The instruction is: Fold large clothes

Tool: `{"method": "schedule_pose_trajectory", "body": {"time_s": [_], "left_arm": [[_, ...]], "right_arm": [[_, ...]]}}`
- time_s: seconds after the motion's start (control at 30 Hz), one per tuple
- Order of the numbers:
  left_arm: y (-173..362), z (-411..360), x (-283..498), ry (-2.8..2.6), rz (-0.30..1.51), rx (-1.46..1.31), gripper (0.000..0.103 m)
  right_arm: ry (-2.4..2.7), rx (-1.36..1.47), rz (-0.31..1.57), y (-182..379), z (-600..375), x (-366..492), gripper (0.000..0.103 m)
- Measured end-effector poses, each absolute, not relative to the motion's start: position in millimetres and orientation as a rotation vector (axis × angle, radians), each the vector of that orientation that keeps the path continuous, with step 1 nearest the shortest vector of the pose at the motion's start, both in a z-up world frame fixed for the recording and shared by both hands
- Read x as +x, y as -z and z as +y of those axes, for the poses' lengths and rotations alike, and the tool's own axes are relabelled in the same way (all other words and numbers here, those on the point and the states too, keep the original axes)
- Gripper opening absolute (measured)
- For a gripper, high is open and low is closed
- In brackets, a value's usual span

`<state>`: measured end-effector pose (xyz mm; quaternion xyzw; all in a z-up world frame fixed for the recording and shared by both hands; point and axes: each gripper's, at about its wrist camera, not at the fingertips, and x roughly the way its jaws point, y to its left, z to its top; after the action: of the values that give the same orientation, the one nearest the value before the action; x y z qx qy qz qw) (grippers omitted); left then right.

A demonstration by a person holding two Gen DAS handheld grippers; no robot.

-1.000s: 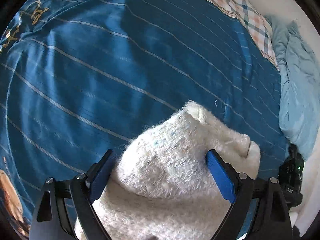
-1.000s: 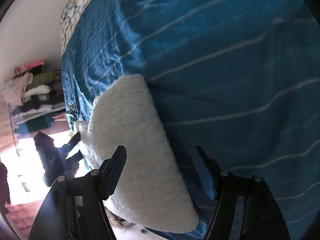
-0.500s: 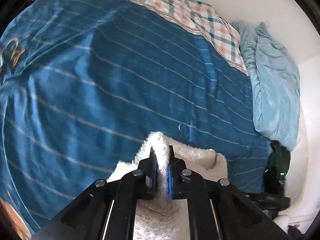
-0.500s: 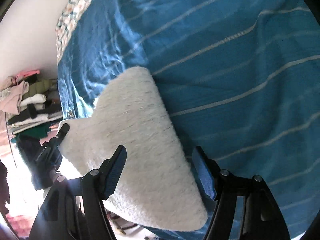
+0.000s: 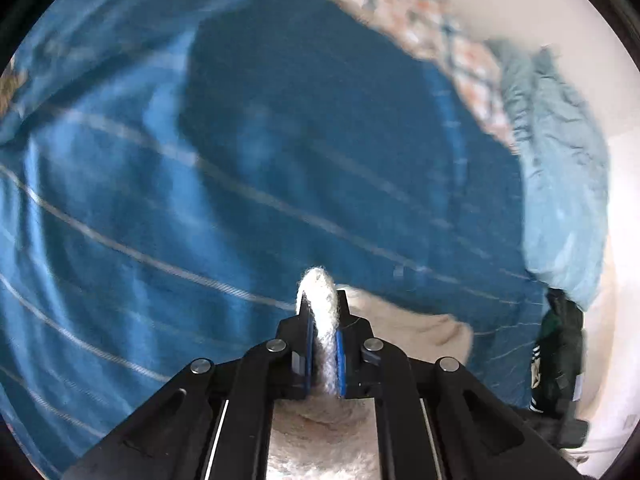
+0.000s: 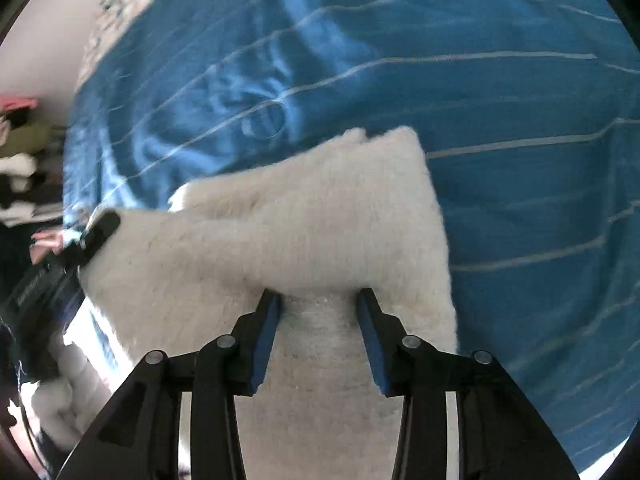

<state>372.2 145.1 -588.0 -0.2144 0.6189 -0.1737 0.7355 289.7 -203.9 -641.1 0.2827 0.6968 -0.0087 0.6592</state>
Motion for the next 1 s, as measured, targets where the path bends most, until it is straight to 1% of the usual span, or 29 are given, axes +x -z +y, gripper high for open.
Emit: {"method": "schedule_pose_trajectory", "body": {"time_s": [0.07,0.17,0.23,0.27,0.3,0.37,0.47,0.53,0.63,0.7,0.77,0.83,0.87,0.9,0.93,0.97,1.0], "left_arm": [[595.3,145.0,373.8,0.378,1.401,-0.466,0.009],[573.6,148.0,369.7,0.393,1.421,-0.483,0.017],[555.6,155.1,360.8,0.402,1.428,-0.52,0.019],[548.5,158.1,356.2,0.392,1.421,-0.518,0.029],[536.6,163.9,347.4,0.368,1.399,-0.498,0.054],[519.7,176.9,327.5,0.313,1.351,-0.461,0.09],[519.9,194.1,296.9,0.253,1.349,-0.47,0.09],[542.6,200.9,276.5,0.228,1.406,-0.51,0.09],[574.4,200.8,261.5,0.231,1.46,-0.562,0.09],[592.6,199.3,256.4,0.238,1.477,-0.595,0.09],[595.0,199.4,256.2,0.235,1.452,-0.598,0.089],[585.9,198.4,259.7,0.259,1.413,-0.584,0.072],[580.3,197.5,260.9,0.273,1.4,-0.569,0.049],[576.0,196.4,262.7,0.28,1.398,-0.549,0.031],[572.1,195.8,264.7,0.269,1.404,-0.515,0.028],[570.1,195.8,264.7,0.269,1.399,-0.503,0.021],[566.8,199.6,265.7,0.268,1.394,-0.504,0.019]], "right_arm": [[-0.005,0.706,1.595,640.1,-212.0,290.4,0.044],[-0.1,0.818,1.581,630.1,-232.0,277.9,0.047],[-0.158,0.925,1.557,624.4,-254.0,262.9,0.057],[-0.177,0.958,1.543,621.4,-264.1,254.9,0.069],[-0.202,0.985,1.531,621.6,-274.8,245.9,0.076],[-0.242,1.012,1.53,629.1,-289.5,230.3,0.077],[-0.359,1.094,1.553,657.4,-298.8,211.9,0.082],[-0.466,1.16,1.57,682.1,-292.9,205.2,0.083],[-0.615,1.173,1.59,717.8,-270.0,209.8,0.086],[-0.704,1.207,1.557,729.2,-257.4,219.0,0.091],[-0.755,1.199,1.525,729.2,-243.2,231.0,0.091],[-0.783,1.127,1.526,722.9,-224.7,240.5,0.09],[-0.795,1.121,1.517,720.0,-216.3,243.9,0.085],[-0.787,1.118,1.517,717.9,-211.3,246.3,0.072],[-0.777,1.13,1.502,713.8,-209.5,247.8,0.07],[-0.776,1.146,1.479,708.6,-208.8,248.3,0.061],[-0.779,1.155,1.458,701.3,-207.3,249.1,0.057]]}}
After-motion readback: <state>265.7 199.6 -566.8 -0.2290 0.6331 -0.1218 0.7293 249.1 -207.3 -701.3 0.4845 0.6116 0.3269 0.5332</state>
